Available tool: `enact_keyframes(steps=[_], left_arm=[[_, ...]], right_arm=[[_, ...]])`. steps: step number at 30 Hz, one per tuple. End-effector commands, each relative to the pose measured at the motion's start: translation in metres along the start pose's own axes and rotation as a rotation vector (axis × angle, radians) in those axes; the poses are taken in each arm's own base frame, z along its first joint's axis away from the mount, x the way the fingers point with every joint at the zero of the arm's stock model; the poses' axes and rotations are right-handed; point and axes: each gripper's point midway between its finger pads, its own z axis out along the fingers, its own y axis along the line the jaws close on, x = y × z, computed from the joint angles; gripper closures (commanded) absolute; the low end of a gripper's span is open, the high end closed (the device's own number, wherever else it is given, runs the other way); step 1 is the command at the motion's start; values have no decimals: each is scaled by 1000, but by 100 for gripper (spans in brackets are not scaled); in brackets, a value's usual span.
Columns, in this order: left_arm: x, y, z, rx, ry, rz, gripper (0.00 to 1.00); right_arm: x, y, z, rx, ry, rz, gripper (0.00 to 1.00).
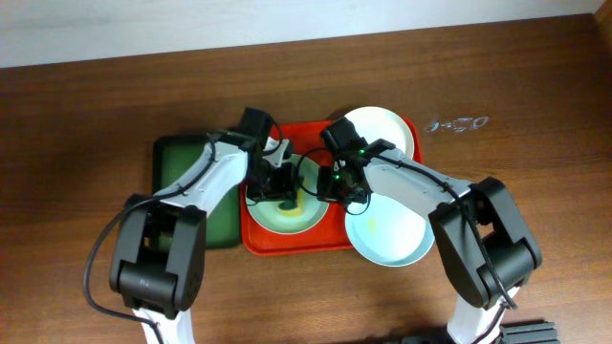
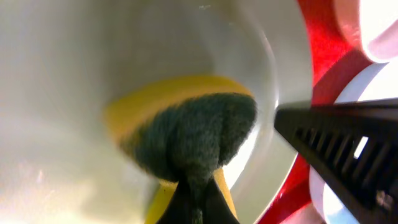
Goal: Clean dirty plates on tray and stack at the side
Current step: 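Scrub the pale green plate with the sponge in left gripper, then return the sponge to the green tray and retract left arm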
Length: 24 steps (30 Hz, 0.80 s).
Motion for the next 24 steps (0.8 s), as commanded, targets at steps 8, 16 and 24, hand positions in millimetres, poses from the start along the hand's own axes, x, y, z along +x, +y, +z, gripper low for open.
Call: enact_keyframes(steps=[8,16,24], left_arm=[[-29,67,-160,-530,-266,-68,100],[4,138,-149,-735,-177,-162,100],[13,156,-118,-735,-178,-164,95]], right_arm=[[1,-5,4,16,2,3,96],[0,-5,4,16,2,3,96],[0,-5,4,16,2,3,96]])
